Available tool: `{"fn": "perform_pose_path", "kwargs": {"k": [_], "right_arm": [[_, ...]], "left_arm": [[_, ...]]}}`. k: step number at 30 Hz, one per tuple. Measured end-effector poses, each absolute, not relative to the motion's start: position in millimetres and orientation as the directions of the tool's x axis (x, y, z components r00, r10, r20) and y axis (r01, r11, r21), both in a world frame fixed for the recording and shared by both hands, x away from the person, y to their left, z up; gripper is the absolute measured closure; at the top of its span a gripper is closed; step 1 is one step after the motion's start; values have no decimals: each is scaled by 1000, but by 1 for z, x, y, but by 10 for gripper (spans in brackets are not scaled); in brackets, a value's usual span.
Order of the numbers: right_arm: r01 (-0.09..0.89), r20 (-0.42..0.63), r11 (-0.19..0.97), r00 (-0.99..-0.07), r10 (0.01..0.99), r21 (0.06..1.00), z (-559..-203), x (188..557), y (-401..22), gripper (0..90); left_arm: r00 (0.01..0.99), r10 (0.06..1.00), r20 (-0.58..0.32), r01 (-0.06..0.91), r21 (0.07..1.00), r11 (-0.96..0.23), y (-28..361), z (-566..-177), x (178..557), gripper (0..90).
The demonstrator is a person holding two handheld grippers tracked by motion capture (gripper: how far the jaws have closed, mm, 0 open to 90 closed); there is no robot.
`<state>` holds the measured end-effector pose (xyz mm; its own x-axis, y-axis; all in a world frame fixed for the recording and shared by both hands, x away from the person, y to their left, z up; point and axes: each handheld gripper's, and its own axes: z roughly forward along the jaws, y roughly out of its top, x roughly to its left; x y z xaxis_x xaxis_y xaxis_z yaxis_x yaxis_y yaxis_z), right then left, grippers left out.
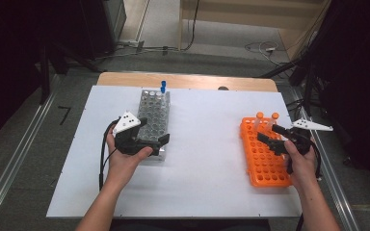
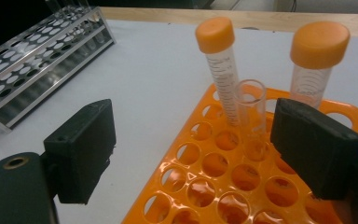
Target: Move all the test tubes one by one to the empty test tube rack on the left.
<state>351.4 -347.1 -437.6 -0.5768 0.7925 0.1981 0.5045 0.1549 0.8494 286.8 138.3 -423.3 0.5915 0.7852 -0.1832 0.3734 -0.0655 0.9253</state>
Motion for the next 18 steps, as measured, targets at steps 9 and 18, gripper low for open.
{"fn": "perform_pose_path", "kwargs": {"k": [9, 18], "right_arm": [[574, 134, 194, -479, 867, 796, -453, 368, -340, 370], [631, 93, 196, -395, 914, 750, -458, 377, -335, 648]], "left_arm": [[591, 783, -192, 383, 922, -63, 136, -425, 288, 0], [590, 784, -191, 385, 920, -65, 136, -426, 288, 0]]}}
